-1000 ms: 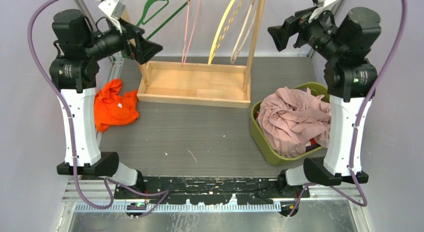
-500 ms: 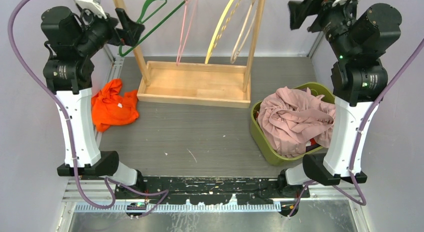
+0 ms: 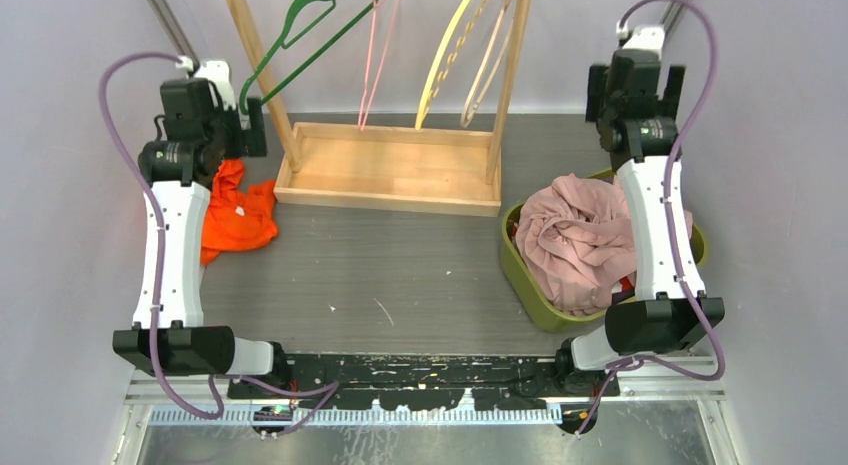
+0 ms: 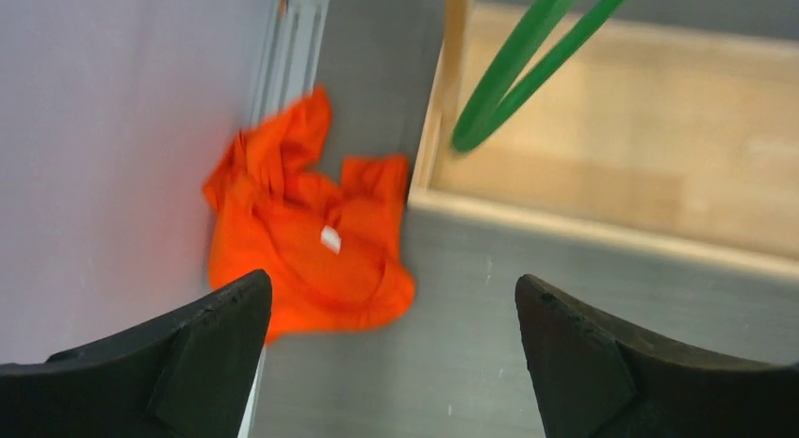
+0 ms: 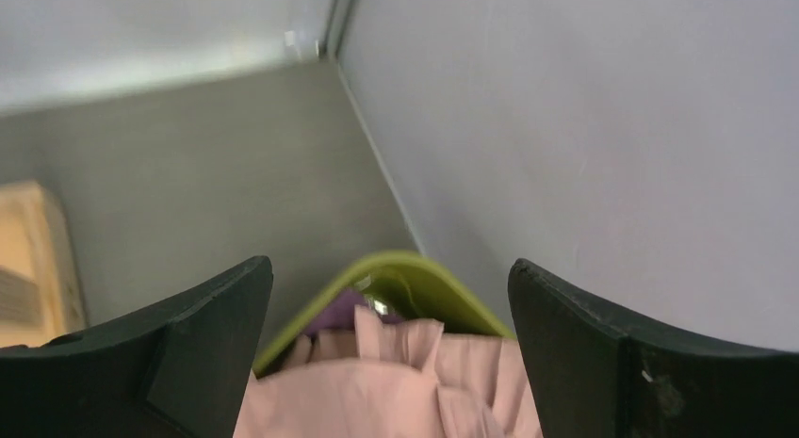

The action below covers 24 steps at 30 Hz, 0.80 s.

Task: Remove the skirt from the hanger
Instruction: Move the bin to the center of the board.

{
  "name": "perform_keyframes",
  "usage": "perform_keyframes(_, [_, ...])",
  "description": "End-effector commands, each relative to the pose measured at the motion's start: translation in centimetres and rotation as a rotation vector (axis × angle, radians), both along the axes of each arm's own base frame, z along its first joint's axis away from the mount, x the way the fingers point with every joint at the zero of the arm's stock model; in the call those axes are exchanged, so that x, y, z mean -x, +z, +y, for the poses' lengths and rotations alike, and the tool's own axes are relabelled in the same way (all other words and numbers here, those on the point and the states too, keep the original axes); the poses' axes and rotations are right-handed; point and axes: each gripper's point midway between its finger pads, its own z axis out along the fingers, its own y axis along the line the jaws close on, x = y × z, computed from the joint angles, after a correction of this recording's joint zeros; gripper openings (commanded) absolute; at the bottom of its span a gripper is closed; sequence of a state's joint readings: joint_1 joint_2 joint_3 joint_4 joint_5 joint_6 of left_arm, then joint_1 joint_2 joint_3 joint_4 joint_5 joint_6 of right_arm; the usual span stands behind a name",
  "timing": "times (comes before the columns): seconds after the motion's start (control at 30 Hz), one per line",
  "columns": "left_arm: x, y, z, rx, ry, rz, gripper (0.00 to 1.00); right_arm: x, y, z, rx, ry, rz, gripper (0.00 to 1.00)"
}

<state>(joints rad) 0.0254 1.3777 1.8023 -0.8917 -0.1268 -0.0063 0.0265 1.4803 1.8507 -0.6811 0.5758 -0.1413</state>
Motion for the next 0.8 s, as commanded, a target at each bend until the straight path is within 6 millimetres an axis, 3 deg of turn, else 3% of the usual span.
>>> perform_keyframes(0.0, [1.3,-3.4,2.7,0.022,0.092,0.019,0.99,2.6,-1.2,-0.4,-0.015,0.019,-0.009,1.0])
perform_keyframes(0.13, [1.0,-7.9,1.2,0.1,0.034,0.087,1.0,1.1,-5.8,6.4,-0.211,0.389,0.077,1.0])
perform_keyframes(0.23, [0.9,-10.4,0.2,0.156,0.007,0.126,1.0,0.8,-7.1,6.7,-0.293,0.357,0.097,1.0])
perform_keyframes(0.43, [2.7,-12.3,1.6,0.011,0.056,0.127,1.0,2.5,-7.3,6.1,-0.28,0.323,0.076,0.97])
perform_keyframes(0.53, [2.0,-12.8,0.0,-0.007,-0.031,0.113,0.93,3.5,-7.0,6.8,-0.301,0.352,0.047,0.92])
perform_keyframes(0.63, [1.4,-13.2,-1.6,0.022,-0.112,0.073,0.89,4.2,-6.5,7.6,-0.275,0.416,0.016,0.96])
perform_keyframes(0.7, [1.5,-13.8,-2.3,0.041,-0.146,0.073,0.86,5.2,-7.0,9.8,-0.234,0.576,0.056,0.99])
perform_keyframes(0.77, [1.5,-14.3,-3.0,0.052,-0.182,0.069,0.84,7.4,-8.9,12.9,-0.2,0.791,0.175,1.0])
